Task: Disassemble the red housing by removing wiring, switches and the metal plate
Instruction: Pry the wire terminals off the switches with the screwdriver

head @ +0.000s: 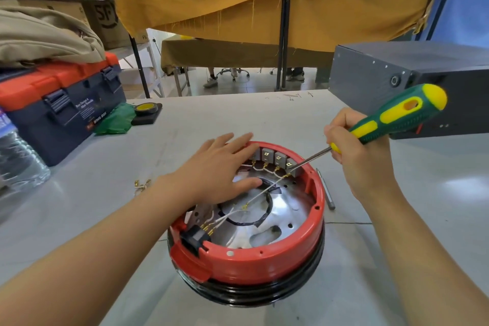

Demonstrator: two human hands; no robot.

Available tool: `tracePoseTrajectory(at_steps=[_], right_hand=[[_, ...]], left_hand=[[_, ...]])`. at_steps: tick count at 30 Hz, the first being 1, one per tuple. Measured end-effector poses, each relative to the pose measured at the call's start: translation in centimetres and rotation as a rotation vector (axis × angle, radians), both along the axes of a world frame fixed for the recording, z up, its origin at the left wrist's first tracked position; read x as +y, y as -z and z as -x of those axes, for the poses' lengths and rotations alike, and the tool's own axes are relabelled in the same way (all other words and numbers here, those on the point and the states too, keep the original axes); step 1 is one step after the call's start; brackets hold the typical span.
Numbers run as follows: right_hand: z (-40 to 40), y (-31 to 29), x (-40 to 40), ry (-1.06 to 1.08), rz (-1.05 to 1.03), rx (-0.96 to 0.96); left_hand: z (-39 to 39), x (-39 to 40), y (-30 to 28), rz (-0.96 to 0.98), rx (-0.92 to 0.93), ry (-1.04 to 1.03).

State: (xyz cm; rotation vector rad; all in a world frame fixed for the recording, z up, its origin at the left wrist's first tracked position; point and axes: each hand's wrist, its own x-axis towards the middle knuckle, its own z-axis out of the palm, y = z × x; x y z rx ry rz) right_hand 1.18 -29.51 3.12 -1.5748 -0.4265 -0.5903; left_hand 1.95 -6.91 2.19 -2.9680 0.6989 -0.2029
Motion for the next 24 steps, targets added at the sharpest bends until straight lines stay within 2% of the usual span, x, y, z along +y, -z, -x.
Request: tracePoseTrajectory(at_steps=[7, 14, 19, 24], right_hand=[[0.4, -0.2, 0.2, 0.059, 0.174, -0.088], [0.4, 0.1, 0.1, 0.094, 0.324, -0.095], [0.3, 0.4, 0.1, 0.048, 0.377, -0.076], [0.3, 0.4, 0.3, 0.009, 0.374, -0.057]], left_hand=[[-0.6, 0.1, 0.2, -0.056, -0.020, -0.040], [-0.3, -0.4, 0.2, -0.083, -0.038, -0.157], [0.3, -0.2, -0.4, -0.009, -0.020, -0.188], [0.2, -0.7, -0.4, -0.040, -0.075, -0.167]])
